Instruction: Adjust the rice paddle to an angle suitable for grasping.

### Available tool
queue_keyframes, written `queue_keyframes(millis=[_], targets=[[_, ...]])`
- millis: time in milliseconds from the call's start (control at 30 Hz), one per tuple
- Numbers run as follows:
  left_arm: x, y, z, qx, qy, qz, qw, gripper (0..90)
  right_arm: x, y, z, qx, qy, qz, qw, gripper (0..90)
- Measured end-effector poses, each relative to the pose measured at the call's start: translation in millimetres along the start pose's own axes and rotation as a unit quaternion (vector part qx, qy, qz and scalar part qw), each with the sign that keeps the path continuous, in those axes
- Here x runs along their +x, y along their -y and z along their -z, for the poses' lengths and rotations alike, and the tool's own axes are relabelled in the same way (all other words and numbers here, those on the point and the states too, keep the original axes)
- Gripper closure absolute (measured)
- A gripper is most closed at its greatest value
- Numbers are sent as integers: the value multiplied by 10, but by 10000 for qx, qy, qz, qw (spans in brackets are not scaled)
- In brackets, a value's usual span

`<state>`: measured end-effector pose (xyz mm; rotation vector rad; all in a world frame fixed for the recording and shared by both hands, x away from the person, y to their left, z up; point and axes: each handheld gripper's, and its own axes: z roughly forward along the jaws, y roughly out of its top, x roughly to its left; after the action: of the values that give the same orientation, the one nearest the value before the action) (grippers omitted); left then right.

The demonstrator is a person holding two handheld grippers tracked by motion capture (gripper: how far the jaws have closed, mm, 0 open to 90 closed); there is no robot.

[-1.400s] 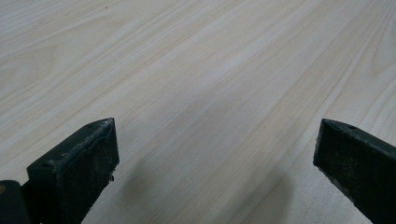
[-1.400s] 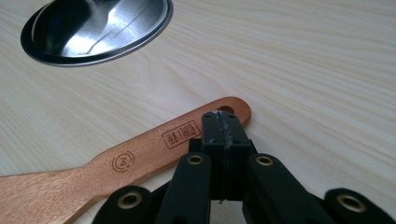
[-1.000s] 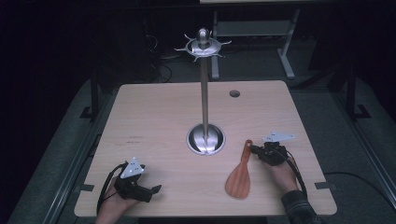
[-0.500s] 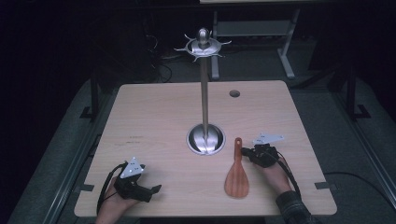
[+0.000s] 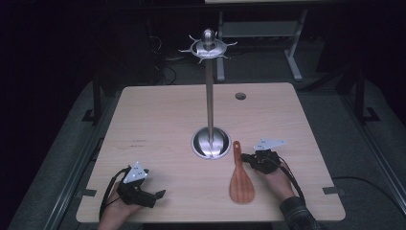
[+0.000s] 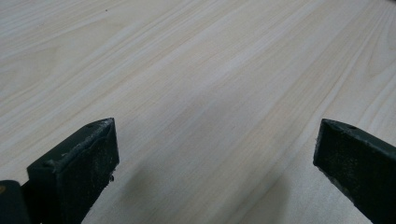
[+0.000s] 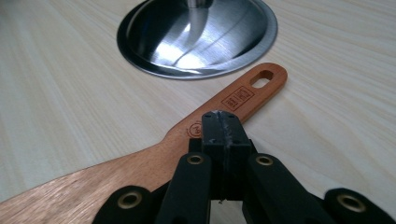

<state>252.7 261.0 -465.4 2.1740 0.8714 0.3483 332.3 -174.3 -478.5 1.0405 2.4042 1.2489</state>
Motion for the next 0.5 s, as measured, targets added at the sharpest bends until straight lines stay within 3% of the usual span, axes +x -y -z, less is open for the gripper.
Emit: queue_keyframes(millis=[167, 333, 500], targets=[[-4, -3, 4, 24, 2, -29, 10000, 0, 24, -6, -3, 13, -72, 87, 9999, 895], [-14, -4, 7, 4, 10, -35, 10000, 0, 17, 7, 24, -65, -145, -63, 9999, 895], [-2, 0, 11, 16, 4, -36, 10000, 0, 121, -40, 104, 16, -301, -16, 9995, 895]])
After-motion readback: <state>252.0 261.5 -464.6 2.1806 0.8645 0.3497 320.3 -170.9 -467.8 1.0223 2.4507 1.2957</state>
